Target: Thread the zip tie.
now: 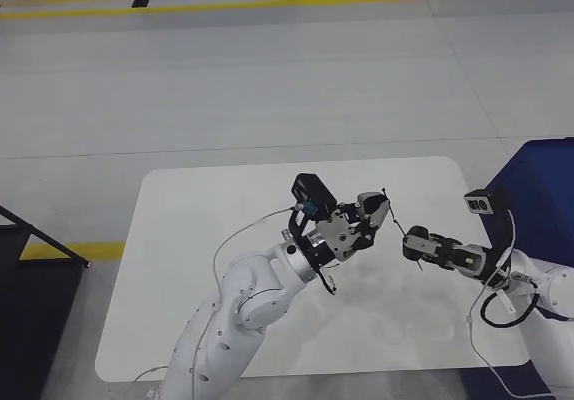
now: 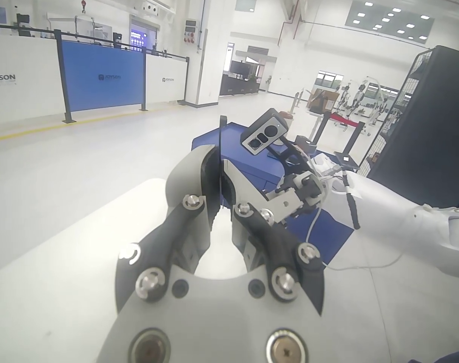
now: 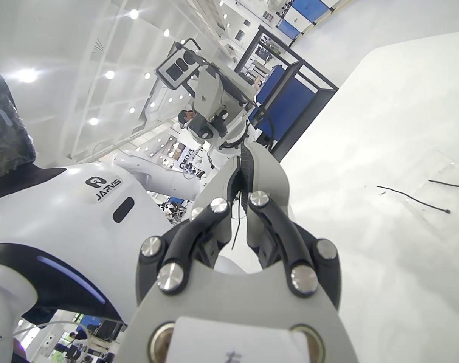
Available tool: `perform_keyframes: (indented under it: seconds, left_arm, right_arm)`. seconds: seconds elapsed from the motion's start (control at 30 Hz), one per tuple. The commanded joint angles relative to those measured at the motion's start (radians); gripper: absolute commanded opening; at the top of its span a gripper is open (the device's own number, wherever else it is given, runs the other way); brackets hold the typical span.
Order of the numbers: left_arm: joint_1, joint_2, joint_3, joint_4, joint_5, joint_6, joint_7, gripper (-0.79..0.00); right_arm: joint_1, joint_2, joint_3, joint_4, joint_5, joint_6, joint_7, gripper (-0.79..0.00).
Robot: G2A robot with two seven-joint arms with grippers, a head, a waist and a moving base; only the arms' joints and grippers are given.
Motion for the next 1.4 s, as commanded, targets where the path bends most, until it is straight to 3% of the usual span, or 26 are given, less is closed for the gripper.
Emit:
perform_keyframes:
  seconds: [0.0,0.83,1.37]
  left_arm:
    - [-0.002,0.0,0.0,0.0,0.002,0.001,0.007,-0.785]
    - [0.022,0.012,-0.003,-0.046,0.002,0.009,-0.007,-0.785]
    - [0.025,0.015,0.008,-0.031,-0.017,0.02,-0.021,-0.785]
  right_arm:
    - [0.0,0.0,0.0,0.0,0.0,0.0,-0.001,-0.785]
    - [0.0,0.0,0.0,0.0,0.0,0.0,-0.001,-0.785]
    - [0.0,0.0,0.0,0.0,0.0,0.0,-0.001,-0.785]
